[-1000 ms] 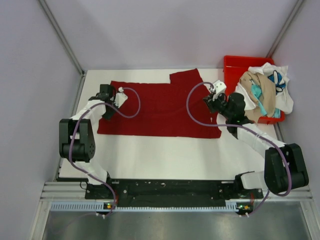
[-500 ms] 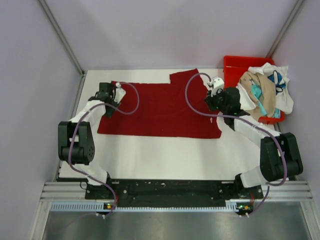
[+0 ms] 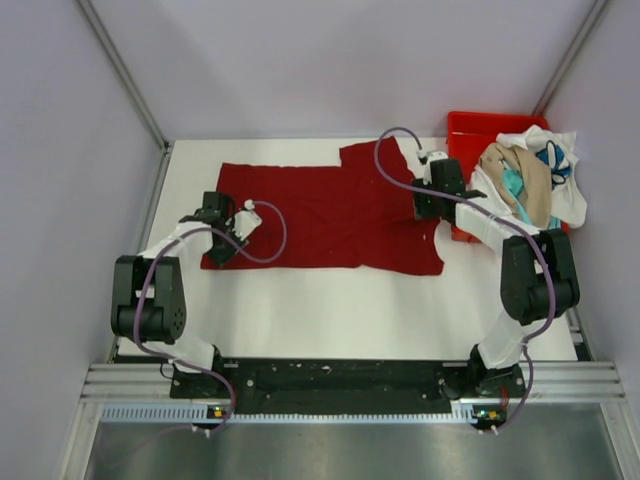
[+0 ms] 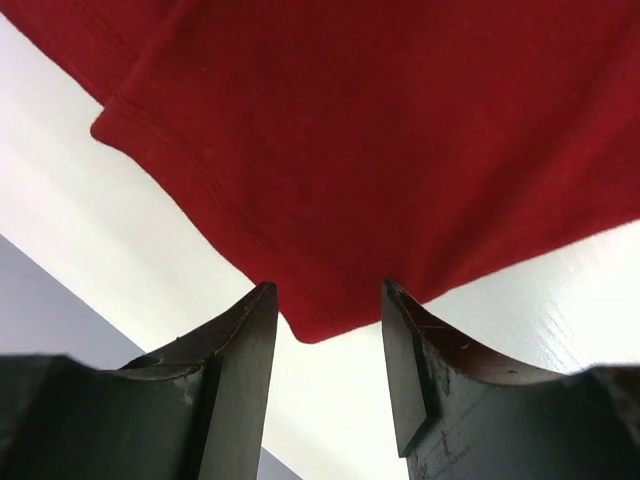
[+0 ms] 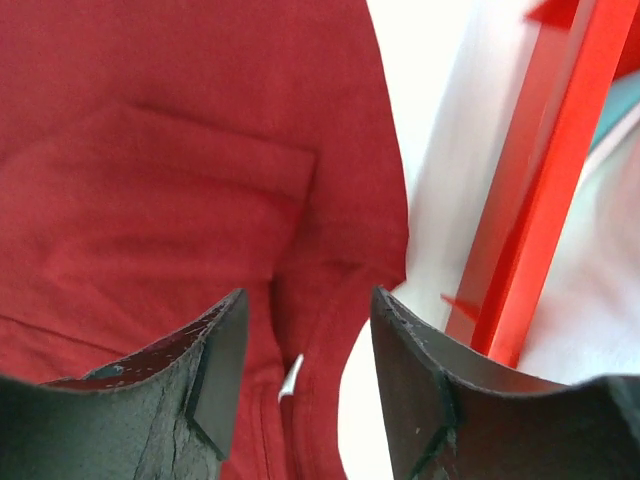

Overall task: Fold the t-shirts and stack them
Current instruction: Fold the flattened tshirt in 1/3 of the way

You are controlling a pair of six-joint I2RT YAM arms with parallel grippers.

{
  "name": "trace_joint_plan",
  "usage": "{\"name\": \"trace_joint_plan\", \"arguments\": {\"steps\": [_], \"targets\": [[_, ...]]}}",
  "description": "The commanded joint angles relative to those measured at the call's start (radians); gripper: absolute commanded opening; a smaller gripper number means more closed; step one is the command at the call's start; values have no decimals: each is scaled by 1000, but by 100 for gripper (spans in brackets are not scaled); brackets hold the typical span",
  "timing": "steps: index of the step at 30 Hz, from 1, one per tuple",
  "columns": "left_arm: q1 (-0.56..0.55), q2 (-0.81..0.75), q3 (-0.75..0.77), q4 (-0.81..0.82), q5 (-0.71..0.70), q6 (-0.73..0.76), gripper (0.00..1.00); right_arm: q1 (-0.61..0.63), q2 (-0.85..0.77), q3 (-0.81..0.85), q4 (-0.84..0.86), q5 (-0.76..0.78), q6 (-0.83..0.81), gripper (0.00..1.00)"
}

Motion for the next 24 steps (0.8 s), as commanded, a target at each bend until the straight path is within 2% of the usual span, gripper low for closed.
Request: {"name": "trace_joint_plan", "arguments": {"steps": [1, 4, 7, 10, 12, 15, 17, 18, 22, 23, 24], "targets": [[2, -80, -26, 4, 71, 102, 51, 25, -118, 32, -151, 76, 39, 52], [2, -131, -74, 30, 92, 193, 52, 65, -235, -53, -179, 126, 96, 55], [2, -140, -129, 99, 89, 286, 54, 72, -296, -152, -239, 76, 206, 56], [2, -94, -143, 168, 68, 314, 55, 70, -333, -263, -234, 80, 286, 58], [2, -47, -137, 203, 43, 313, 53, 70, -333, -316, -210, 108, 315, 63], [2, -1, -126, 236, 26, 290, 41, 65, -281, -356, -156, 61, 329, 63], [2, -2, -129, 230, 40, 273, 17, 41, -225, -364, -125, 15, 343, 62], [2, -13, -137, 225, 48, 268, 0, 26, -205, -361, -125, -4, 355, 56], [2, -105, -187, 194, 51, 253, 0, -24, -235, -376, -153, -110, 395, 5], [3, -134, -193, 176, 34, 244, 0, -22, -262, -381, -183, -114, 403, 0], [3, -158, -198, 147, 17, 232, 0, -24, -304, -393, -211, -119, 409, 0]]}}
